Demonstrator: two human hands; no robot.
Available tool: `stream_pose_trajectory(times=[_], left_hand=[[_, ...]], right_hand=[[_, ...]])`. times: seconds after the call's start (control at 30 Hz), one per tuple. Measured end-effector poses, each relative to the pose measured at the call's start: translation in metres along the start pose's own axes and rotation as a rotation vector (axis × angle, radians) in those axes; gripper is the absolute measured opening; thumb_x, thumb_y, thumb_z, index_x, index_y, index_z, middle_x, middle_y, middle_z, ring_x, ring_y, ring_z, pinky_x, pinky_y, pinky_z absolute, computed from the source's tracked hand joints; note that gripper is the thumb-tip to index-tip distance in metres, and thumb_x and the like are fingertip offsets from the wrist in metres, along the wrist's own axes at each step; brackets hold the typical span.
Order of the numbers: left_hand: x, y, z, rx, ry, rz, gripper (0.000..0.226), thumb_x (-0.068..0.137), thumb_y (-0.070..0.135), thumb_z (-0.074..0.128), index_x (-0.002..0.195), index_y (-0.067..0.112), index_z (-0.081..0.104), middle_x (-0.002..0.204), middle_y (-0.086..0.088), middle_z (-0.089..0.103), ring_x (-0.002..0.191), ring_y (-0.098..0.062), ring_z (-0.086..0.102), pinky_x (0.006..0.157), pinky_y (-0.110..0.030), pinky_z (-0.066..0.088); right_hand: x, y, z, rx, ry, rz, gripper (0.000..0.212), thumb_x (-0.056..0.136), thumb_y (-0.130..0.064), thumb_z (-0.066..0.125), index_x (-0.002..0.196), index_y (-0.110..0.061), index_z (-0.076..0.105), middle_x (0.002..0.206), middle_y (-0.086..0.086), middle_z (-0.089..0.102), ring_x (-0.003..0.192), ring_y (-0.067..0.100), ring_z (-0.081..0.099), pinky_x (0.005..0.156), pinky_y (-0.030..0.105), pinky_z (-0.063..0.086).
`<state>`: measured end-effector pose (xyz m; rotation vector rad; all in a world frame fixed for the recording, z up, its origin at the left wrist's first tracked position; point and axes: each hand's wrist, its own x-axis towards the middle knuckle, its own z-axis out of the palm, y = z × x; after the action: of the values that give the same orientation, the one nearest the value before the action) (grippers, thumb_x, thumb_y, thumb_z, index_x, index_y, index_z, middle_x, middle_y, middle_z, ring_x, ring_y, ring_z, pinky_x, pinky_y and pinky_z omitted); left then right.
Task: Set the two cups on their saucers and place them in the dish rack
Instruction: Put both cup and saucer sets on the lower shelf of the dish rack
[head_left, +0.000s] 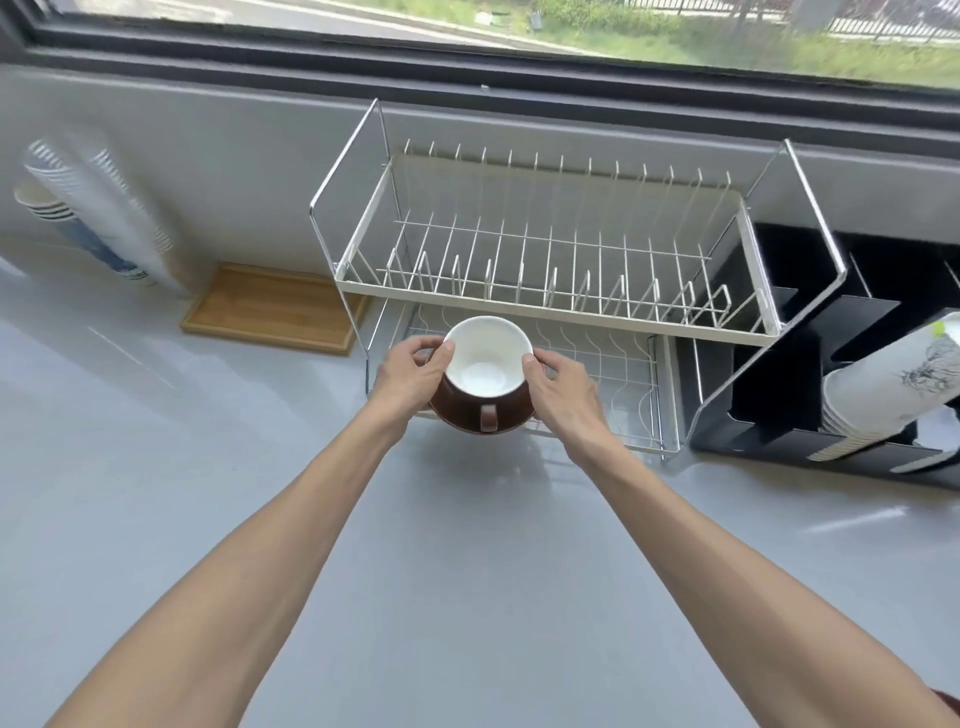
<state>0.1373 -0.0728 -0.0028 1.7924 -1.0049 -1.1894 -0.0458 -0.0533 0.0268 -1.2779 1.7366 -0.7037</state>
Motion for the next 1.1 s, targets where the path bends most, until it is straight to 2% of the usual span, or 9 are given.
stream_pose_trajectory(times=[0.07,0.17,0.37,0.5,0.6,0.67,0.8,0.97,1.1], left_hand=[[0.014,0.000,-0.003,0.022,0.014,0.005,0.021,0.096,0.042,0.064,0.112,0.028,0.065,0.114,-0.008,0.067,0.101,-0.026,0.067,0.077,-0.040,0.061],[0.035,-0.003,-0.005,0.024,0.005,0.002,0.023,0.096,0.043,0.062,0.113,0.027,0.063,0.118,-0.008,0.066,0.110,-0.031,0.067,0.079,-0.046,0.061],[0.064,-0.002,-0.005,0.025,0.061,0.004,0.032,0.097,0.040,0.062,0.121,0.018,0.065,0.120,-0.007,0.066,0.110,-0.030,0.067,0.085,-0.051,0.062],[0.082,-0.003,-0.004,0.045,0.099,-0.028,0.037,0.088,0.041,0.063,0.107,0.011,0.072,0.110,-0.007,0.076,0.104,-0.031,0.071,0.093,-0.050,0.059],[0.088,-0.006,-0.004,0.041,0.115,-0.035,0.023,0.086,0.037,0.063,0.083,0.014,0.064,0.084,-0.005,0.064,0.077,-0.021,0.059,0.076,-0.037,0.052],[0.091,-0.006,-0.005,0.048,0.111,-0.027,0.019,0.085,0.036,0.062,0.085,0.017,0.061,0.081,-0.005,0.056,0.075,-0.016,0.053,0.071,-0.035,0.044],[0.093,-0.009,-0.004,0.072,0.103,-0.032,0.024,0.081,0.042,0.062,0.084,0.018,0.062,0.081,-0.004,0.058,0.074,-0.018,0.055,0.072,-0.035,0.046],[0.090,-0.008,-0.003,0.108,0.118,-0.039,0.037,0.089,0.040,0.063,0.099,0.004,0.071,0.091,-0.004,0.069,0.083,-0.025,0.064,0.078,-0.036,0.053],[0.085,-0.005,-0.002,0.141,0.125,-0.039,0.031,0.093,0.041,0.062,0.104,0.012,0.068,0.103,-0.002,0.072,0.102,-0.028,0.069,0.093,-0.044,0.057]], right_hand=[[0.011,-0.006,0.008,0.003,-0.008,0.004,0.037,0.099,-0.037,0.046,0.127,-0.024,0.066,0.112,0.000,0.068,0.106,0.025,0.060,0.096,0.036,0.046],[0.024,-0.011,0.020,0.000,-0.002,0.003,0.041,0.097,-0.039,0.047,0.130,-0.024,0.064,0.122,0.002,0.070,0.109,0.033,0.065,0.099,0.048,0.050],[0.049,-0.018,0.034,0.001,0.010,0.031,0.039,0.100,-0.035,0.046,0.128,-0.014,0.065,0.127,0.010,0.067,0.113,0.032,0.062,0.103,0.043,0.045],[0.060,-0.020,0.044,-0.011,0.021,0.077,0.038,0.099,-0.034,0.045,0.113,-0.010,0.071,0.111,0.013,0.071,0.108,0.034,0.062,0.099,0.042,0.048],[0.064,-0.022,0.050,-0.012,0.022,0.107,0.040,0.094,-0.037,0.045,0.098,-0.009,0.073,0.091,0.014,0.070,0.101,0.039,0.062,0.093,0.046,0.051],[0.066,-0.023,0.051,-0.005,0.020,0.116,0.041,0.094,-0.039,0.045,0.103,-0.009,0.073,0.093,0.015,0.070,0.101,0.039,0.062,0.094,0.046,0.051],[0.069,-0.020,0.053,-0.001,0.036,0.120,0.042,0.094,-0.038,0.046,0.104,-0.009,0.073,0.095,0.015,0.071,0.100,0.039,0.063,0.094,0.045,0.051],[0.070,-0.019,0.054,0.001,0.036,0.120,0.042,0.095,-0.038,0.046,0.105,-0.007,0.073,0.094,0.013,0.070,0.102,0.038,0.063,0.094,0.046,0.051],[0.071,-0.016,0.053,0.004,0.031,0.115,0.042,0.100,-0.035,0.046,0.117,-0.003,0.067,0.117,0.017,0.069,0.117,0.035,0.056,0.100,0.042,0.045]])
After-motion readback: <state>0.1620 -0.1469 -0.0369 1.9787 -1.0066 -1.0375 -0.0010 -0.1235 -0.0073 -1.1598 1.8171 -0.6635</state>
